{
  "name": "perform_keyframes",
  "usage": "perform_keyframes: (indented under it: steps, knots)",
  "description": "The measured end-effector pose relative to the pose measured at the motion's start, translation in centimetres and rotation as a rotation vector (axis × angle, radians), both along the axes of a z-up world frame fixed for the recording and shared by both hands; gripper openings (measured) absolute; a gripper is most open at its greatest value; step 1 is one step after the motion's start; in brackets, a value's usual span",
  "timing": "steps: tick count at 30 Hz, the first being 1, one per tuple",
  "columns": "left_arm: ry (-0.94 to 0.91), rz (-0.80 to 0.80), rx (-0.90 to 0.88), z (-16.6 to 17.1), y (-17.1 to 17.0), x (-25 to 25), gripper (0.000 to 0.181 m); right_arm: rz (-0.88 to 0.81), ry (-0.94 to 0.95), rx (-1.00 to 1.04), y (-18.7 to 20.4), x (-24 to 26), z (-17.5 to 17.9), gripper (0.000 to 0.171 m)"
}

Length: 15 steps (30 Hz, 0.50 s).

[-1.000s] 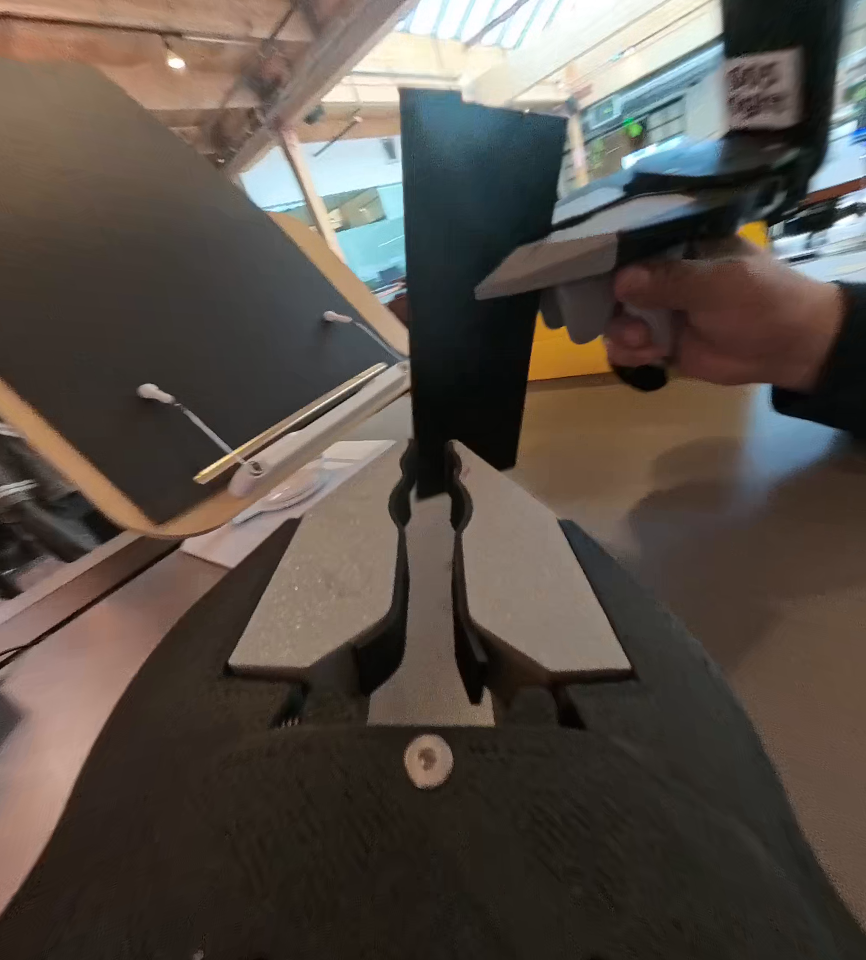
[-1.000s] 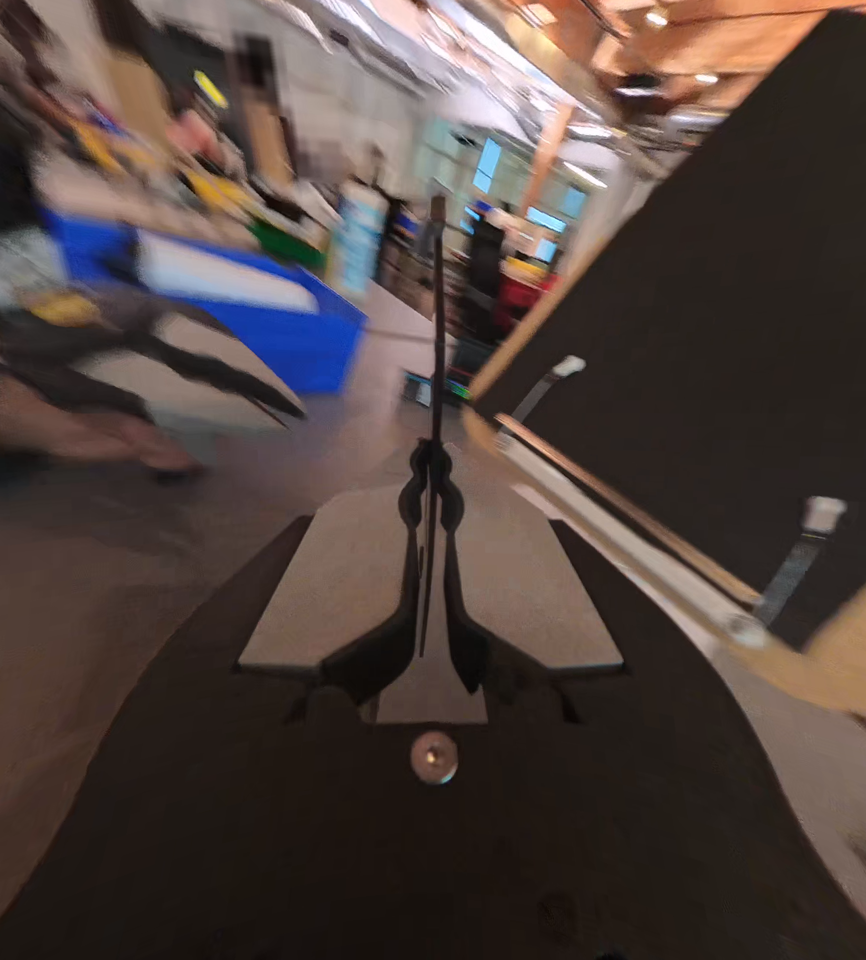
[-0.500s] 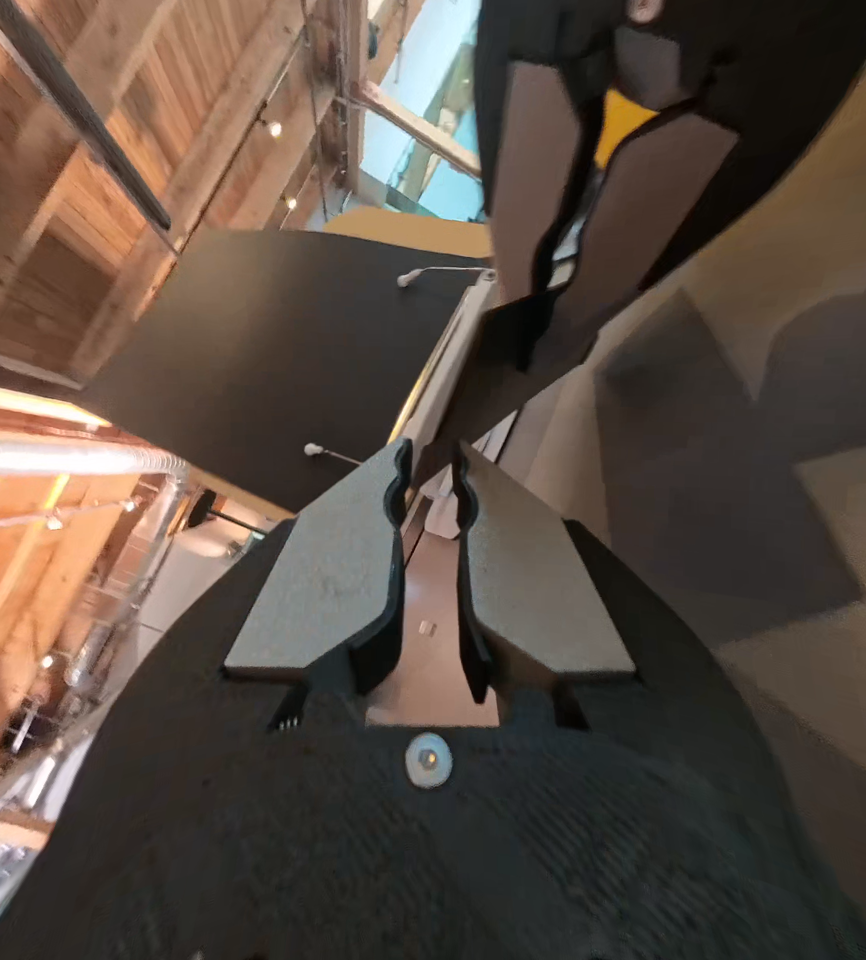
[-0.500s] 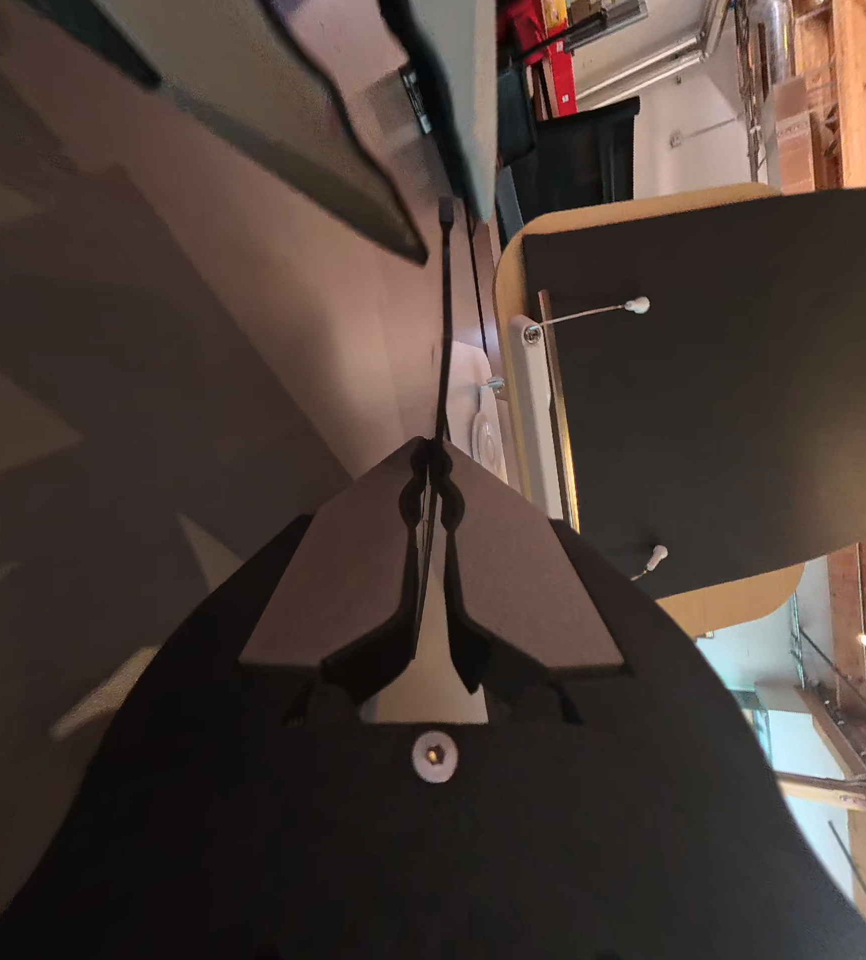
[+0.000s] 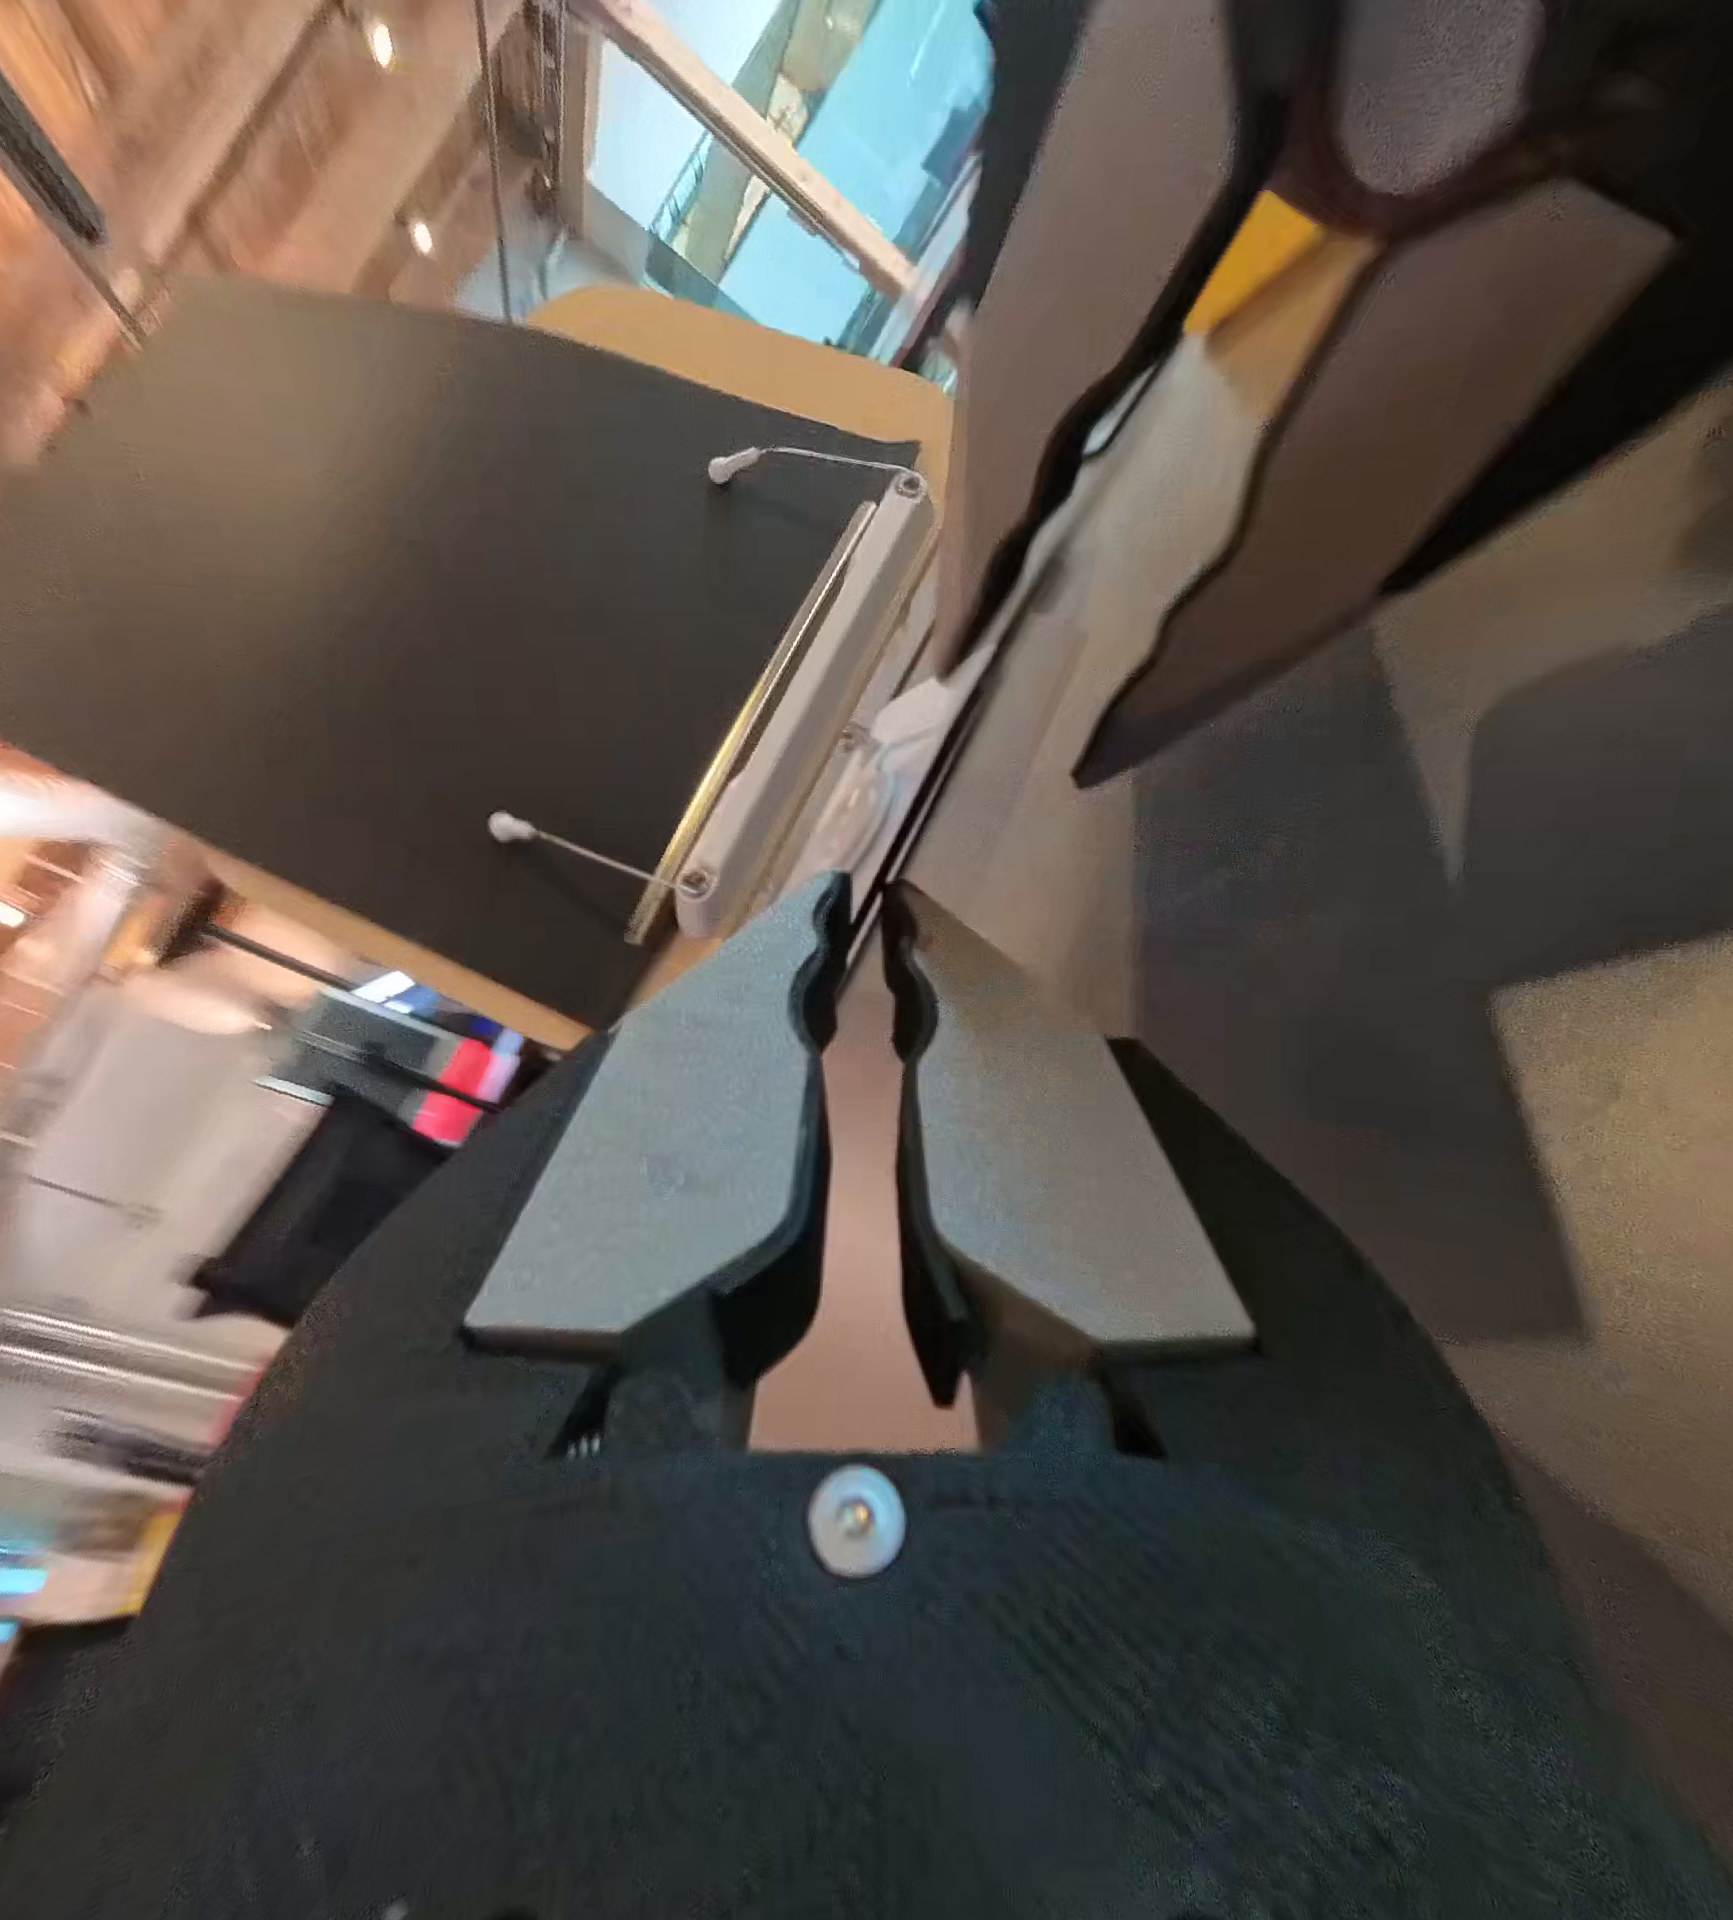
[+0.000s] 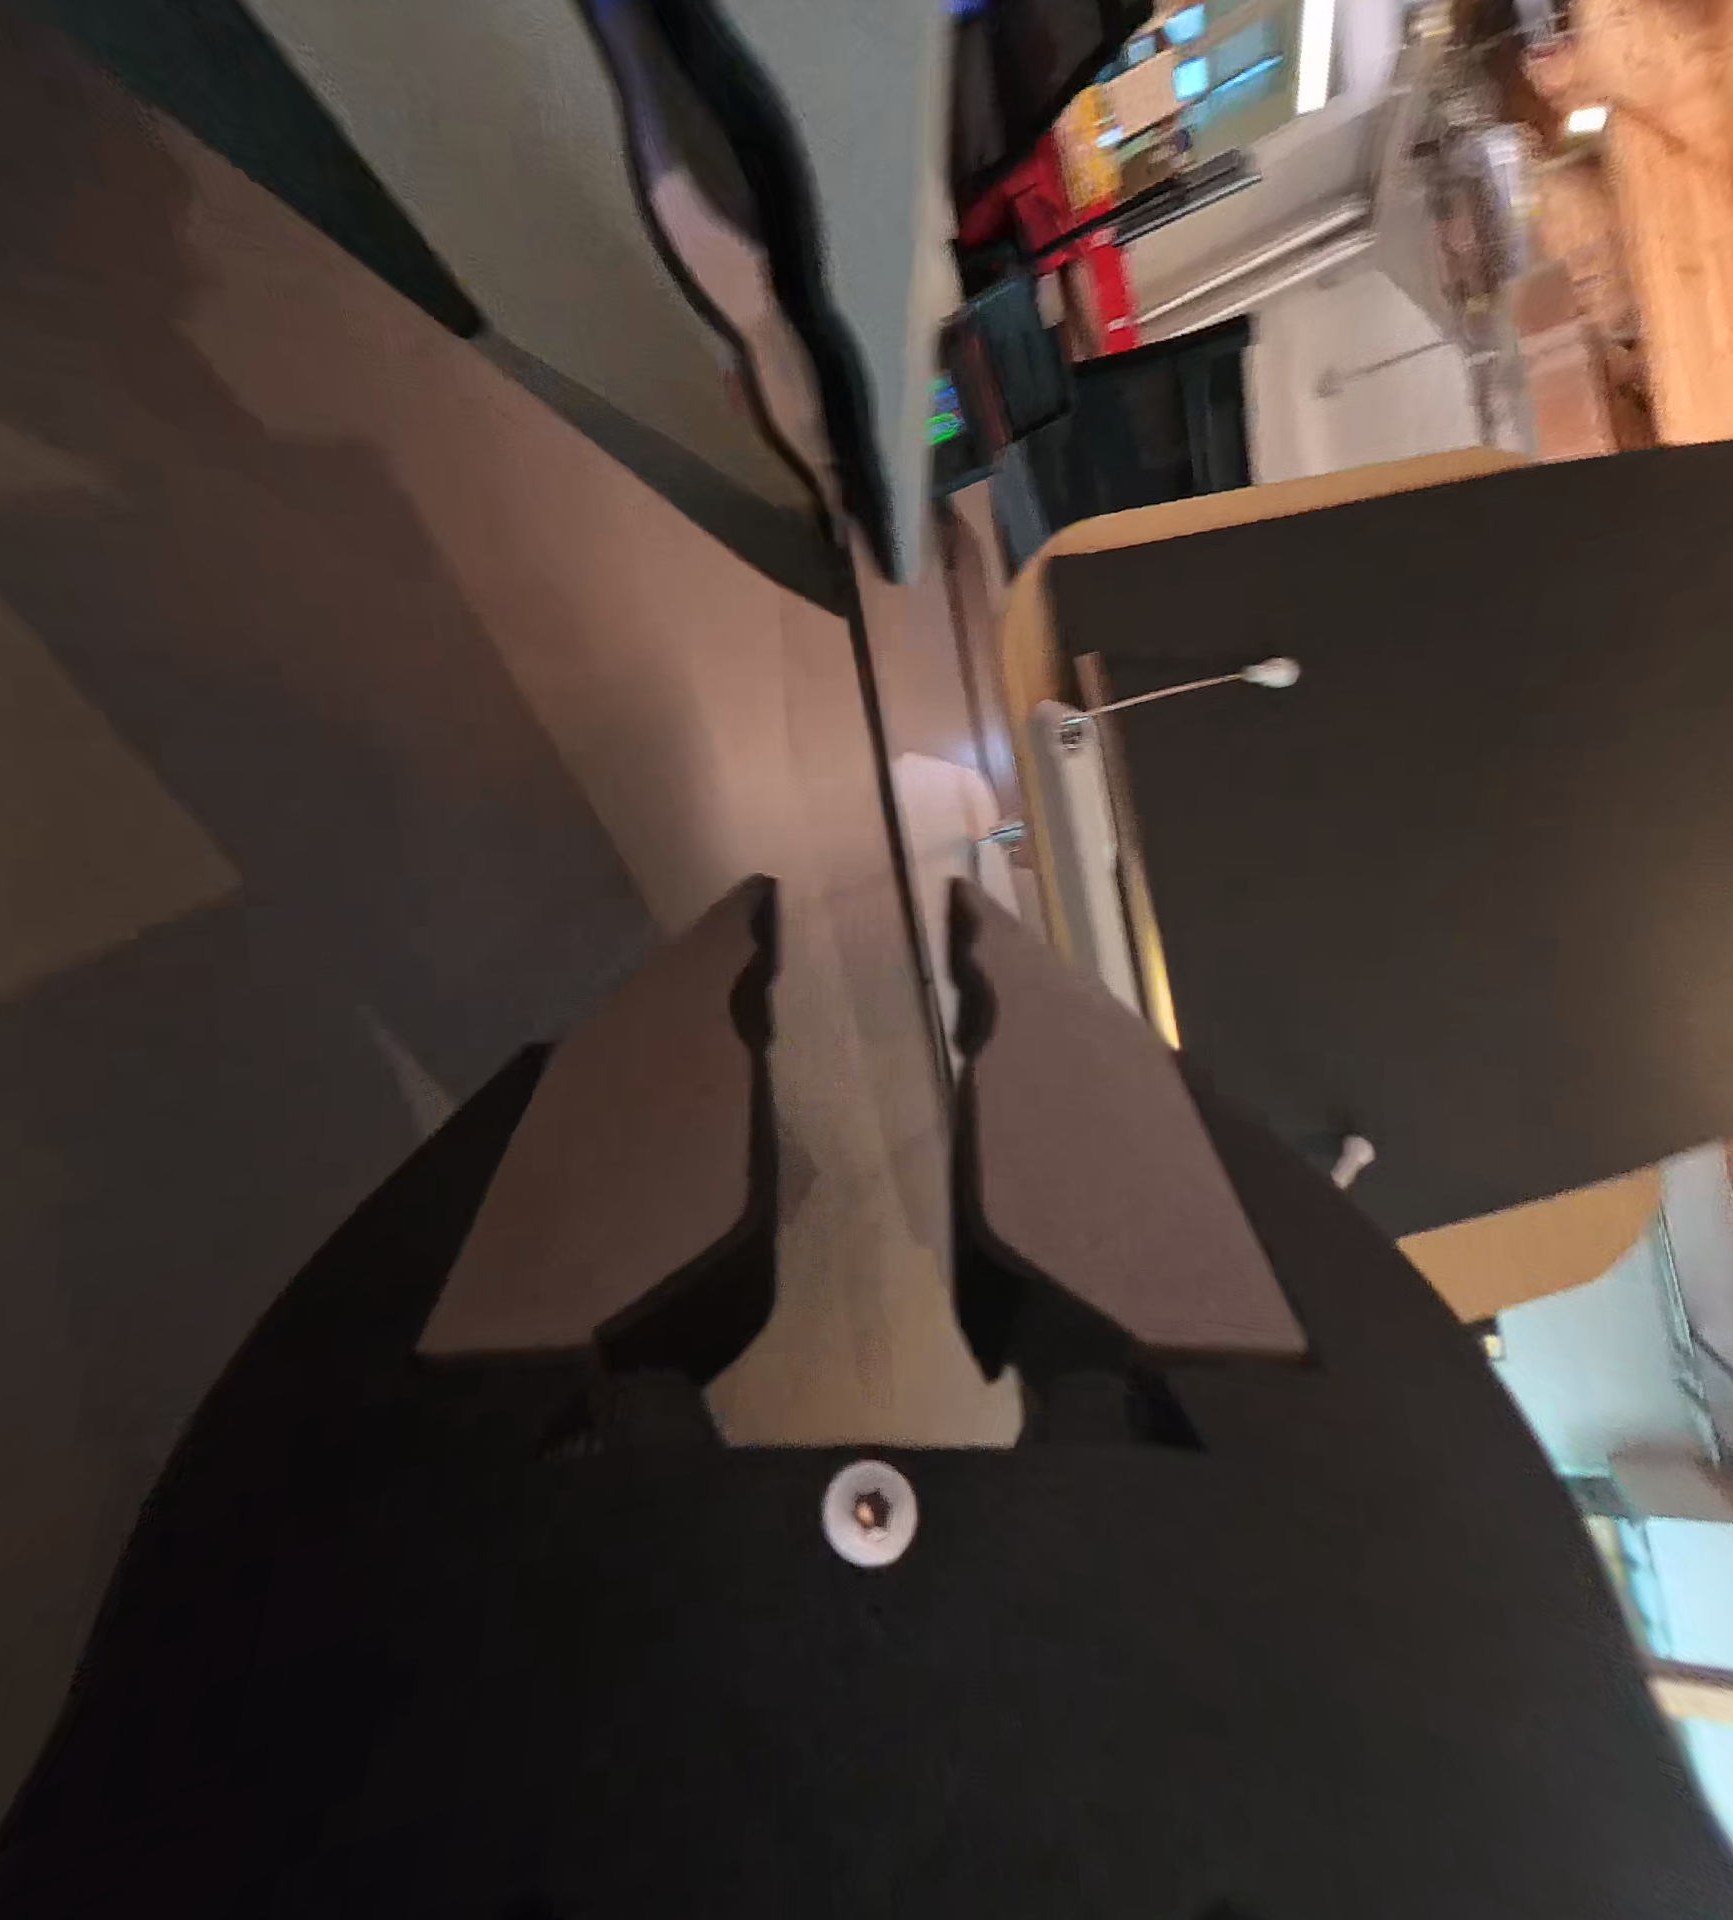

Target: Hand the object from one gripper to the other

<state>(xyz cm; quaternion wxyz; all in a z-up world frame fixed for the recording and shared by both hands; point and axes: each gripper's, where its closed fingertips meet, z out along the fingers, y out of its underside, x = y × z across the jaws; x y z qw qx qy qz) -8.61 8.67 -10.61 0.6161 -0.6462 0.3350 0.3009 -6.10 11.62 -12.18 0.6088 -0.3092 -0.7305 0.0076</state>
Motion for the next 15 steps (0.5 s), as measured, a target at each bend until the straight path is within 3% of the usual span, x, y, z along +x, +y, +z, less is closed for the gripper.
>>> perform_keyframes:
  steps: [2,6,11,15]
  knots:
    - [-0.171,-0.027,0.007,1.0,-0.3,-0.9,0.002,-0.005,0.194,-0.032,0.4,0.3,2.9,0.065]
    - [-0.466,-0.073,0.046,2.8,-0.9,-3.1,0.0,0.049,0.458,-0.139,0.7,2.4,6.8,0.035]
    - [-0.824,-0.298,0.008,4.3,-2.0,-3.2,0.0,0.089,0.48,-0.586,1.6,2.7,7.1,0.051]
    - [-0.962,-0.474,-0.004,5.7,-3.2,-2.0,0.0,0.175,0.513,-0.888,1.7,3.3,8.1,0.056]
